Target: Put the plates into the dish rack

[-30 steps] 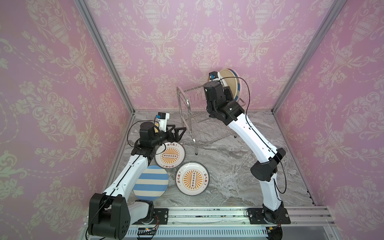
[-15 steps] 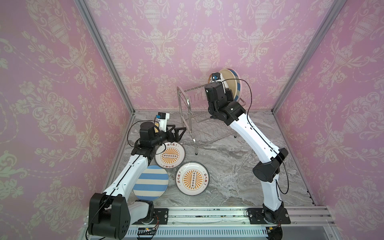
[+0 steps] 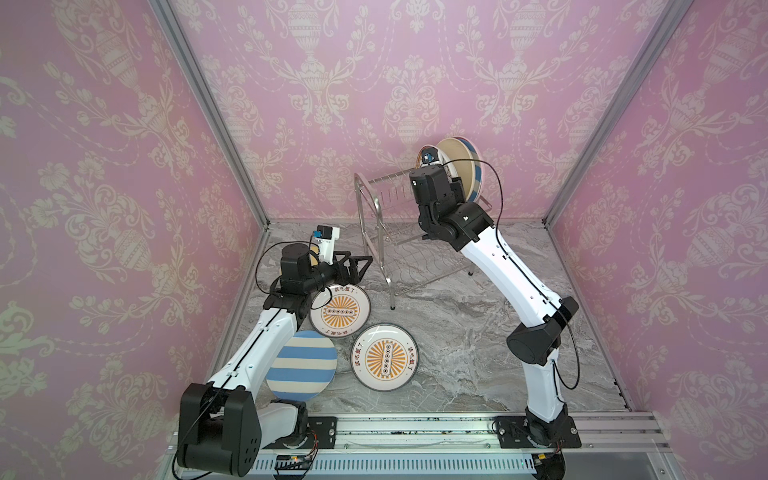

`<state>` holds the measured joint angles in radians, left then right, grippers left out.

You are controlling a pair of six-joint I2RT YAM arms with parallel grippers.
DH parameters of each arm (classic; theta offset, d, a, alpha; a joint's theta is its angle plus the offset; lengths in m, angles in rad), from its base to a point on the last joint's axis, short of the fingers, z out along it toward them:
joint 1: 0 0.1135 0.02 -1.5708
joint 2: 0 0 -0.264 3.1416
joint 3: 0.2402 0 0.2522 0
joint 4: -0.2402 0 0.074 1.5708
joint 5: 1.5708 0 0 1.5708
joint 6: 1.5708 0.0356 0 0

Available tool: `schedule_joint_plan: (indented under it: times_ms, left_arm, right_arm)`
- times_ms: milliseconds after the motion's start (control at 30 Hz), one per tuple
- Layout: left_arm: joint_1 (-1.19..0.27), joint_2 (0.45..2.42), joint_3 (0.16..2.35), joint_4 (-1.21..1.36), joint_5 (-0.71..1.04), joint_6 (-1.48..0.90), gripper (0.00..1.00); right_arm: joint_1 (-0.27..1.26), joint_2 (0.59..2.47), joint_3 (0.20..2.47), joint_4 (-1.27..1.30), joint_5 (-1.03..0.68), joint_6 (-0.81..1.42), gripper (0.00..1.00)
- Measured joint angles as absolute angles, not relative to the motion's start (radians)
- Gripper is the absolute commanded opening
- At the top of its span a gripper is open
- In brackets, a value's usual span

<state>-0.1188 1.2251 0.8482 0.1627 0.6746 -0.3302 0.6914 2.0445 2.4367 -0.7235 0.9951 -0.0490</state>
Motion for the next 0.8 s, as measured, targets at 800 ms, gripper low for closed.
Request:
schedule_joint_plan:
  times_ms: [800]
  left_arm:
    - [-0.094, 1.225, 0.93, -0.037, 0.485, -0.29, 0.99]
  right_arm:
    - [0.646, 1.398, 1.994, -0.819, 0.564, 0.104, 0.75]
